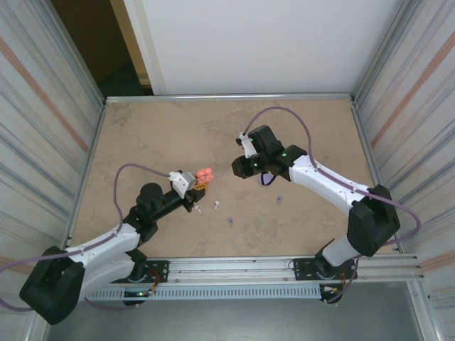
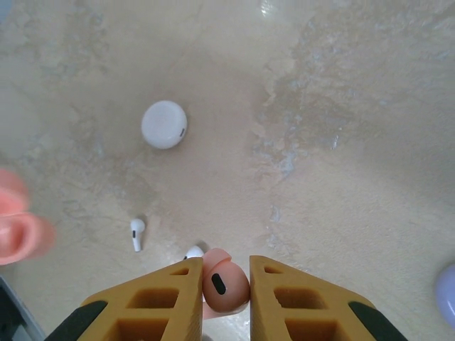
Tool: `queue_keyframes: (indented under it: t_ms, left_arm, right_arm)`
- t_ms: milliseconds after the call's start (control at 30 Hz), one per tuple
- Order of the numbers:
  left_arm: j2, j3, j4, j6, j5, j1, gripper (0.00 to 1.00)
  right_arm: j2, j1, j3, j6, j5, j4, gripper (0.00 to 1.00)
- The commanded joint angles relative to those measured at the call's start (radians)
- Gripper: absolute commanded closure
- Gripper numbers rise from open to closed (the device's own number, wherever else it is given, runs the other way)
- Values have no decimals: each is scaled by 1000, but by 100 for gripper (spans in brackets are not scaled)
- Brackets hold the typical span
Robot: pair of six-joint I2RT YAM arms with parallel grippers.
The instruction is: Insert the wireless bluetooth earbuds into the charging case
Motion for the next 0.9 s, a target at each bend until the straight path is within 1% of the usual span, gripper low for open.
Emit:
queue_keyframes:
  t_ms: [0, 133, 500, 667, 867]
  left_arm:
    - [40, 50, 76, -50, 49, 7, 100]
    - [89, 76, 97, -75, 81, 9, 100]
    - [196, 112, 223, -162, 171, 9, 100]
    - [233, 122, 308, -229, 203, 9, 100]
    - [260, 147, 338, -265, 243, 9, 100]
  right_arm:
    - [-63, -6, -14, -39, 8, -28, 79]
    - [-110, -5, -24, -48, -8, -9, 79]
    - [-190, 21, -47, -99, -40, 75, 79]
    - [-202, 40, -53, -122, -43, 105, 79]
    - [-201, 52, -53, -136, -34, 121, 79]
